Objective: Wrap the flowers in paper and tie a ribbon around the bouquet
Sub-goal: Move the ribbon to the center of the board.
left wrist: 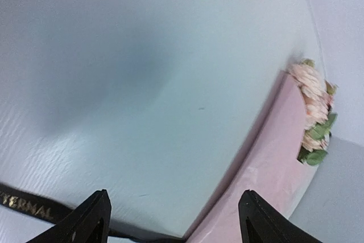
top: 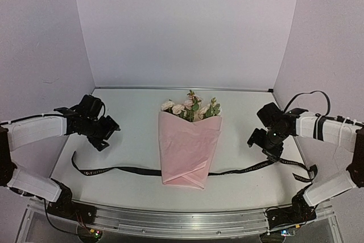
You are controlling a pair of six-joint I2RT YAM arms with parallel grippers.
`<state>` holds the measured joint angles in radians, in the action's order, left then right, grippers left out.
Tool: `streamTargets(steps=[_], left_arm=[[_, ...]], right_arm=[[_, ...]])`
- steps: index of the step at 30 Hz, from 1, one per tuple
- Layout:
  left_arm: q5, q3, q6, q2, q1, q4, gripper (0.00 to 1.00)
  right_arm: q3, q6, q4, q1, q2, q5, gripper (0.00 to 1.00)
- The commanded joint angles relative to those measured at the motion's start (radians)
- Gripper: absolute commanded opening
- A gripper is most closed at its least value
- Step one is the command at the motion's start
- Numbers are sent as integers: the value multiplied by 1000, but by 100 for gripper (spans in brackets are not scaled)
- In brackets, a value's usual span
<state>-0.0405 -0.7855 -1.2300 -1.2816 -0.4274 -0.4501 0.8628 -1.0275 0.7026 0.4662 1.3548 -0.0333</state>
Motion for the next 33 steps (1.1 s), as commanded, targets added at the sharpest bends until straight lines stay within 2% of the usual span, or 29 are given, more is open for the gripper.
streamTargets(steps=[1, 6, 10, 17, 22, 28, 31, 33], left_arm=[[133, 77, -216, 104, -2, -264, 80], [137, 149, -317, 179, -2, -334, 80], [81, 188, -361, 174, -9, -313, 80], [-31, 215, -402, 67, -68, -198, 81], [-27, 208, -396, -11, -82, -139, 80], [15, 182, -360, -113, -78, -66, 67], [13, 184, -329, -172, -64, -13, 50], [19, 184, -307, -205, -53, 14, 36]], right_arm=[[-116, -64, 22, -37, -109, -67, 90], [-201, -56, 25, -100, -168, -72, 89], [-243, -54, 24, -141, -194, -77, 90], [-267, -42, 19, -195, -184, -83, 92], [-280, -37, -45, -229, -171, -68, 94], [-294, -33, -184, -266, -90, -46, 90], [-304, -29, -285, -290, -31, -31, 84], [-304, -28, -328, -303, 3, -21, 76]])
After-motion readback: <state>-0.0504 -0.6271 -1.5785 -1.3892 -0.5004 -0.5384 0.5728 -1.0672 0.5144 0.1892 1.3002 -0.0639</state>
